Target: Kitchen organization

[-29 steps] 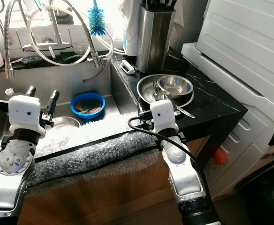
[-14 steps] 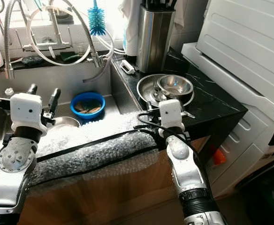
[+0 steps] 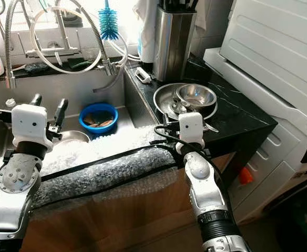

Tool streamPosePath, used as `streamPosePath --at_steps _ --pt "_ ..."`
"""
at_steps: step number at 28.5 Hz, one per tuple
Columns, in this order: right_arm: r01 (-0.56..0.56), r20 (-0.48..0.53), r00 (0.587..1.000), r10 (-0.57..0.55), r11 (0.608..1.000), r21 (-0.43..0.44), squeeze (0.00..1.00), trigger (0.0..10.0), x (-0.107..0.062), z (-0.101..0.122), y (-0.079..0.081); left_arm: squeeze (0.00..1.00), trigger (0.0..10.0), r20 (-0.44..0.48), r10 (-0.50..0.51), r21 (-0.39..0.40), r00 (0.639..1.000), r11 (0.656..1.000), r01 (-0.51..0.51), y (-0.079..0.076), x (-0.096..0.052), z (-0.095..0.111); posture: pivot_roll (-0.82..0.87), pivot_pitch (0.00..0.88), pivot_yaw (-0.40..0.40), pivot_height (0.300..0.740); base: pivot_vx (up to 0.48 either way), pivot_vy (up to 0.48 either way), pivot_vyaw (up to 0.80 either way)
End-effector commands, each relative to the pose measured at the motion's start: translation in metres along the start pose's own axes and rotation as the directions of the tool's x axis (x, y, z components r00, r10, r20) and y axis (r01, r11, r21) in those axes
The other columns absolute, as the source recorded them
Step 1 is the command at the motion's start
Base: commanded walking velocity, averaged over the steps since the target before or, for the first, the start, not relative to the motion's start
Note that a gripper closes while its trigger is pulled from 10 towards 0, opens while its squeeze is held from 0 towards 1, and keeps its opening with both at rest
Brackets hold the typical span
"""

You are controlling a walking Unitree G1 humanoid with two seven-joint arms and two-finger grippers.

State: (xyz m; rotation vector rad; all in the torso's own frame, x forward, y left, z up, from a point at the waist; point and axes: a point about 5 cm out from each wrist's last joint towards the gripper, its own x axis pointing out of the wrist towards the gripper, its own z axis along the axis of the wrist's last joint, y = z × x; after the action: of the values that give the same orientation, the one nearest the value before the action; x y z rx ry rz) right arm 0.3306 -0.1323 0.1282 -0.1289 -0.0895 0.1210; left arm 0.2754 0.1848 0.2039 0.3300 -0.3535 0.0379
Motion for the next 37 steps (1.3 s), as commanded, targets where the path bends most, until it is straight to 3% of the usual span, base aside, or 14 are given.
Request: streamPosePath --at_steps 1,8,9,10,11,12,13,14,15,37 --pt "-0.005 0.005 1.0 0.005 1.0 0.007 0.0 10.0 0.003 0.001 0.0 0.0 10.0 0.027 -0.001 0.015 1.0 1.0 0.001 0.0 0.002 0.005 -0.03 0.004 -0.058 0.727 0.0 0.0 0.0" --pt "0.003 -0.019 1.0 -0.003 1.0 -0.009 0.0 9.9 0.002 -0.004 -0.002 0.0 10.0 0.027 -0.002 0.013 1.0 1.0 0.002 -0.001 0.002 0.005 -0.04 0.005 -0.06 0.727 0.0 0.0 0.0" --pt "0.004 -0.024 1.0 -0.004 1.0 -0.012 0.0 4.8 0.002 -0.005 -0.003 0.0 10.0 0.026 -0.002 0.013 1.0 1.0 0.001 -0.001 0.002 0.005 -0.04 0.005 -0.061 0.727 0.0 0.0 0.0" --pt "0.004 -0.026 1.0 -0.004 1.0 -0.014 0.0 4.8 0.001 -0.006 -0.003 0.0 10.0 0.026 -0.001 0.013 1.0 1.0 0.001 -0.001 0.002 0.005 -0.04 0.005 -0.061 0.727 0.0 0.0 0.0" --pt "0.007 -0.028 1.0 -0.007 1.0 -0.015 0.0 0.0 0.001 -0.007 -0.004 0.0 10.0 0.026 -0.001 0.012 1.0 1.0 0.001 -0.001 0.002 0.005 -0.03 0.006 -0.061 0.727 0.0 0.0 0.0" --pt "0.009 -0.03 1.0 -0.009 1.0 -0.016 0.0 0.9 0.001 -0.007 -0.004 0.0 10.0 0.026 -0.002 0.012 1.0 1.0 0.001 -0.001 0.001 0.005 -0.03 0.006 -0.061 0.727 0.0 0.0 0.0" --pt "0.009 -0.03 1.0 -0.009 1.0 -0.016 0.0 0.9 0.001 -0.007 -0.004 0.0 10.0 0.026 -0.002 0.012 1.0 1.0 0.001 -0.001 0.001 0.005 -0.03 0.006 -0.061 0.727 0.0 0.0 0.0" --pt "0.01 -0.031 0.999 -0.011 1.0 -0.016 0.0 2.9 0.001 -0.007 -0.004 0.0 10.0 0.025 -0.003 0.012 1.0 1.0 0.002 -0.001 0.001 0.005 -0.03 0.006 -0.061 0.727 0.0 0.0 0.0" --pt "0.011 -0.041 0.999 -0.012 1.0 -0.021 0.0 10.0 0.001 -0.009 -0.004 0.0 10.0 0.025 -0.003 0.012 1.0 1.0 0.003 -0.001 0.001 0.005 -0.03 0.005 -0.06 0.727 0.0 0.0 0.0" --pt "0.042 -0.025 0.999 -0.043 0.999 -0.025 0.0 10.0 0.002 -0.009 -0.006 0.0 10.0 0.035 -0.004 0.01 0.999 1.0 0.004 -0.002 0.002 0.006 -0.03 0.0 -0.061 0.727 0.0 0.0 0.0"
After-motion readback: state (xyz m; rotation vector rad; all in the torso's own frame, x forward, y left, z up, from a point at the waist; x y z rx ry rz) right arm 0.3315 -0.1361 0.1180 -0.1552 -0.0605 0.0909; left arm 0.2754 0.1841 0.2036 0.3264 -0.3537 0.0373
